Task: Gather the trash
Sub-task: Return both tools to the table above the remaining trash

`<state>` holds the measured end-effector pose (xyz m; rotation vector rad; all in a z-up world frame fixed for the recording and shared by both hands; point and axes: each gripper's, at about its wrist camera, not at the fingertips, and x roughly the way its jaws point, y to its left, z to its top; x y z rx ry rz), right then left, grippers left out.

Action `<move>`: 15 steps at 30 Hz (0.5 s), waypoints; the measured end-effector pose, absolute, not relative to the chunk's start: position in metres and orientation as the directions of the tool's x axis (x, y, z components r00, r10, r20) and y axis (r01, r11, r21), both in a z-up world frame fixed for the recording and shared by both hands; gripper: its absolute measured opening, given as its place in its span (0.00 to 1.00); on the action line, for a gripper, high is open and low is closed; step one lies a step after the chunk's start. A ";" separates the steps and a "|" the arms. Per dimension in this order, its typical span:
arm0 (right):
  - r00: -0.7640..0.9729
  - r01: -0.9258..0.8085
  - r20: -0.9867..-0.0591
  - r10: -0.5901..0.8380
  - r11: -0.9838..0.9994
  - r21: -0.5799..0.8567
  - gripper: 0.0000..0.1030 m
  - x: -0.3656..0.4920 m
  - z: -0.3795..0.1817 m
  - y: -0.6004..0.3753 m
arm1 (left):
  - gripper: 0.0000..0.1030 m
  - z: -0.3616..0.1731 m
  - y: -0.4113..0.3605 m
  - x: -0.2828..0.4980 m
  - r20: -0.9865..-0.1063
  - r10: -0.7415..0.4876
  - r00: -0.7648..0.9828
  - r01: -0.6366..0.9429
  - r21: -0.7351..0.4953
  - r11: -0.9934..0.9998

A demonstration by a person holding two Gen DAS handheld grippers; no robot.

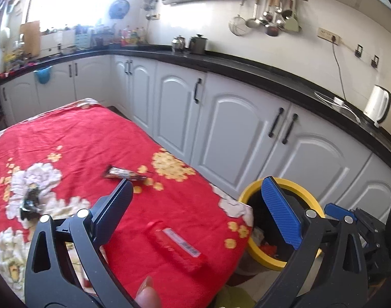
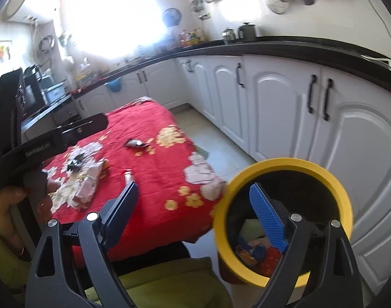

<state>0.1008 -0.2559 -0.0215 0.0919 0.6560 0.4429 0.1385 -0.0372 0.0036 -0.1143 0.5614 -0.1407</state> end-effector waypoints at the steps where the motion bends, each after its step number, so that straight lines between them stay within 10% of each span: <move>1: 0.697 -0.383 -0.571 0.434 0.898 0.215 0.83 0.101 -0.021 -0.248 | 0.89 0.004 -0.032 0.137 -0.518 -0.155 0.842 0.090 -0.148 0.985; 15: 0.608 -0.512 -0.616 0.501 0.840 0.177 0.83 0.114 -0.030 -0.165 | 0.89 0.003 0.040 0.129 -0.484 0.020 0.875 -0.081 -0.107 0.991</move>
